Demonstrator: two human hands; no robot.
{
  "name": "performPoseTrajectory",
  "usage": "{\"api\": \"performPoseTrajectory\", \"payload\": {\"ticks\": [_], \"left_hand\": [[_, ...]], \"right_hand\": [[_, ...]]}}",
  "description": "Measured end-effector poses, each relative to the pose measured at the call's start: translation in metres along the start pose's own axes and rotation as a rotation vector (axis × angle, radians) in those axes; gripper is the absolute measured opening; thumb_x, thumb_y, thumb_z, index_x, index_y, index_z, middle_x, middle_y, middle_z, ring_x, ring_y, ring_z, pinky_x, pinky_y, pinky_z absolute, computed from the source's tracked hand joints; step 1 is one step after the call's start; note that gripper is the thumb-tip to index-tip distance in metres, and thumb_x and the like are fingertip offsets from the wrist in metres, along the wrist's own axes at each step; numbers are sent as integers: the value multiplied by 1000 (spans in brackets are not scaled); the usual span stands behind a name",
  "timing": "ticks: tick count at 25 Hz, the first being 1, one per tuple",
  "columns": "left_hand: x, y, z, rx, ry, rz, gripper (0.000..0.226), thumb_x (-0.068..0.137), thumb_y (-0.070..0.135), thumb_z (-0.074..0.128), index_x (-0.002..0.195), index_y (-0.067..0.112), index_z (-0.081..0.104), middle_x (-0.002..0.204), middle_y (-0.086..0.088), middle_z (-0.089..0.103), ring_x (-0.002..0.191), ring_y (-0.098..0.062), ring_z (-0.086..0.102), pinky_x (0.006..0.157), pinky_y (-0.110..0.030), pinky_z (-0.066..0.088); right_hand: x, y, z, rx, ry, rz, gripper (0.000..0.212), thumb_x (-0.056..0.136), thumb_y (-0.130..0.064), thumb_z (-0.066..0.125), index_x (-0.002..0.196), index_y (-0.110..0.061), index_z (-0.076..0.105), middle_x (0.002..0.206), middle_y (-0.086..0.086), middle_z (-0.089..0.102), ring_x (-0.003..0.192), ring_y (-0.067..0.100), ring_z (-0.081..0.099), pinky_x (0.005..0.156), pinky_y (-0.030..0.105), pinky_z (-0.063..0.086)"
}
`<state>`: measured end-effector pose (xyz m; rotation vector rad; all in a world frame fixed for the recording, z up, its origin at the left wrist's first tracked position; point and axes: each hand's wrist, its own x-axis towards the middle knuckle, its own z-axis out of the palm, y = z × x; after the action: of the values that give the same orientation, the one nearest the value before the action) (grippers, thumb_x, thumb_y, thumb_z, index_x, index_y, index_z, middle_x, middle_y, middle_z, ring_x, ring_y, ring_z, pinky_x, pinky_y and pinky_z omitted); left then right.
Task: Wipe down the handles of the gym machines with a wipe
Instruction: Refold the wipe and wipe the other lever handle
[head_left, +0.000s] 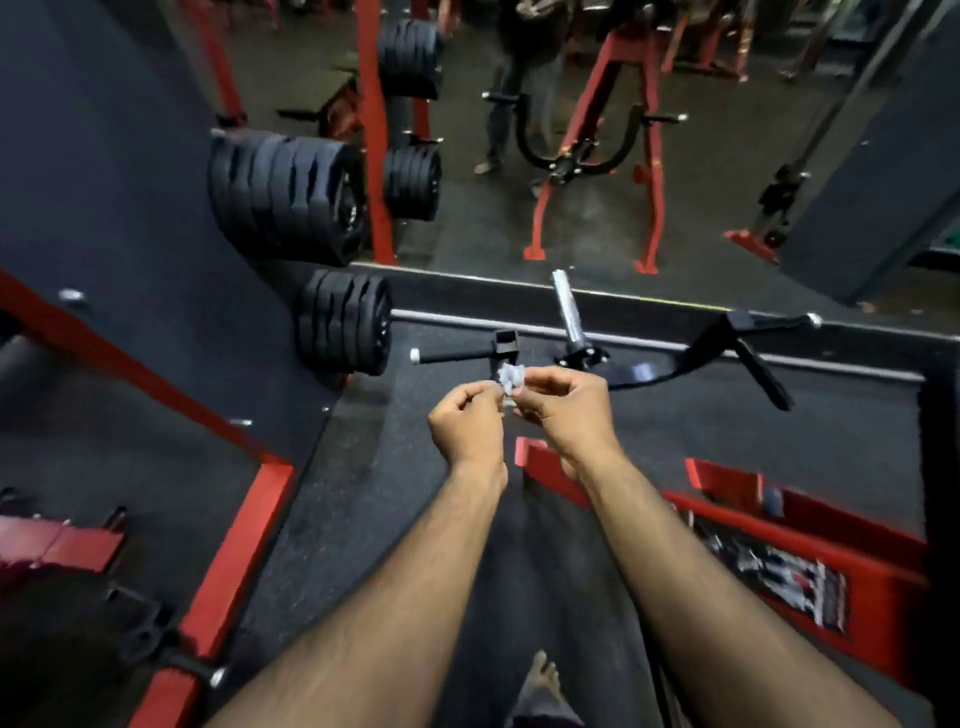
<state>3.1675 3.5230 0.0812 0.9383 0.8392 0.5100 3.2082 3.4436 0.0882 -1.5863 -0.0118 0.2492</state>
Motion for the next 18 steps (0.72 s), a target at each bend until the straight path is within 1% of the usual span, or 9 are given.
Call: {"api": "performPoseTrajectory", "payload": {"ticks": [2,4,7,10,12,14,16,17,18], "left_hand": [[47,-7,18,20,77,-3,24,74,-10,63,63,10,71,64,-7,65,60,-16,57,56,-25,46],[92,-15,30,9,162,-21,21,76,-10,64,67,7,71,67,-9,66,63,-16,59,58,-25,48],[155,-31,36,11,253,-61,19,79,-11,63,71,4,69,67,-10,64,62,-15,61,53,-19,49],[224,-47,36,28,308,-85,20,82,-10,62,71,6,68,66,-9,63,61,-14,60,51,-17,49],[271,-59,34,66,346,-102,19,83,-8,62,74,7,68,64,-7,62,57,-10,59,52,-17,49],[308,-69,30,112,387,-118,19,83,-6,63,76,10,70,65,-3,64,53,-5,58,55,-22,52],[346,-85,22,189,449,-114,22,81,0,67,77,21,71,79,-2,71,65,-7,63,70,-31,57],[362,-94,18,221,466,-118,22,81,2,68,82,23,72,91,-5,73,75,-10,65,77,-31,57],[374,-98,15,229,467,-139,21,84,3,67,92,22,73,103,-8,72,83,-12,65,80,-27,56]], "right_hand": [[62,8,6,-121,-78,-17,22,76,11,74,94,-1,75,88,15,75,77,17,70,70,27,56],[117,20,22,-258,-145,-59,21,75,8,74,92,-5,77,88,9,76,77,13,69,73,27,56],[181,44,49,-487,-184,-145,18,75,-1,75,89,-12,79,83,-3,74,73,3,66,77,23,53],[238,72,78,-712,-301,-218,19,78,-6,71,92,-15,79,90,-4,76,84,9,70,83,22,53],[273,89,99,-809,-376,-260,20,79,-9,70,93,-18,79,93,-1,77,87,12,71,79,19,50],[297,104,113,-902,-432,-302,20,80,-9,69,95,-18,79,95,1,77,88,16,70,79,21,49],[323,119,129,-984,-498,-436,22,77,-3,66,91,-14,78,94,6,75,88,24,69,81,30,52],[336,128,139,-1013,-549,-532,21,75,-1,65,87,-12,78,92,8,74,87,26,68,79,33,53],[349,140,150,-1052,-623,-606,18,74,-1,65,83,-10,77,90,8,73,85,27,67,76,35,53]]}}
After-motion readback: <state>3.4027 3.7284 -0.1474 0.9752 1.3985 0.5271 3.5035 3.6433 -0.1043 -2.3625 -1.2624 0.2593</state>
